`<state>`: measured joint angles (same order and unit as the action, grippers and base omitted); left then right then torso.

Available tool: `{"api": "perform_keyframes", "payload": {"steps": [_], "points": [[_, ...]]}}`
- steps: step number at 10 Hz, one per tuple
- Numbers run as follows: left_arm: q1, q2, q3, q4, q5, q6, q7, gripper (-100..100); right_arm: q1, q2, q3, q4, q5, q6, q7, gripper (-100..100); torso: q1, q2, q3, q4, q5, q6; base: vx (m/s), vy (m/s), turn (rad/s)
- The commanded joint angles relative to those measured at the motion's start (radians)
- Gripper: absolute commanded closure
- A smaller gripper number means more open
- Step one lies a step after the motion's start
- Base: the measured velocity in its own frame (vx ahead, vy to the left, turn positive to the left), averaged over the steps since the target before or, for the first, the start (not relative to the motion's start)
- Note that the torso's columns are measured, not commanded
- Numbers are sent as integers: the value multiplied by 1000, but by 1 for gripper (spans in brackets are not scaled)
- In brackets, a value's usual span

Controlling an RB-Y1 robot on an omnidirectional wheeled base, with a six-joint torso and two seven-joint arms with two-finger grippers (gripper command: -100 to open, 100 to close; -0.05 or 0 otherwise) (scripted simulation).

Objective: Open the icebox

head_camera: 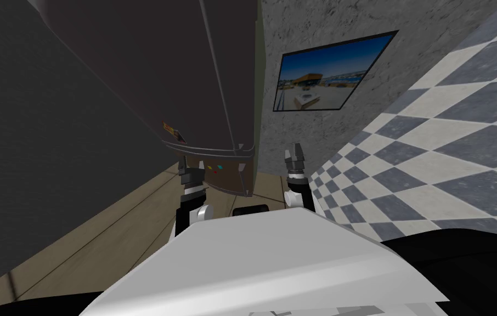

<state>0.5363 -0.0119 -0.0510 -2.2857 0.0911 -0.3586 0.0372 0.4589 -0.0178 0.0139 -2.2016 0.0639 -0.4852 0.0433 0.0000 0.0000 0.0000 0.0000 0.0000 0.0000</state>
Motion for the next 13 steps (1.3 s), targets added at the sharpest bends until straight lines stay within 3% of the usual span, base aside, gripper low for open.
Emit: {"api": "perform_keyframes", "payload": {"steps": [1, 9, 10, 13], "points": [[0, 0, 0, 0, 0, 0, 0, 0, 0, 0, 0, 0, 0, 0, 0, 0, 0, 40, -82, 41, 0, 0, 0, 0, 0], [0, 0, 0, 0, 0, 0, 0, 0, 0, 0, 0, 0, 0, 0, 0, 0, 0, 618, -1234, 617, 0, 0, 0, 0, 0], [-13, 35, 3, 8, 2, 8, 4, -100, 0, 0, 0, 0, 0, 0, 0, 0, 0, 691, -1382, 691, 0, 0, 1, -8, 18], [-64, 105, 14, 39, 8, 41, 20, -100, 0, 0, 0, 0, 0, 0, 0, 0, -1, 738, -1475, 737, 0, 0, -21, -28, 40]]}}
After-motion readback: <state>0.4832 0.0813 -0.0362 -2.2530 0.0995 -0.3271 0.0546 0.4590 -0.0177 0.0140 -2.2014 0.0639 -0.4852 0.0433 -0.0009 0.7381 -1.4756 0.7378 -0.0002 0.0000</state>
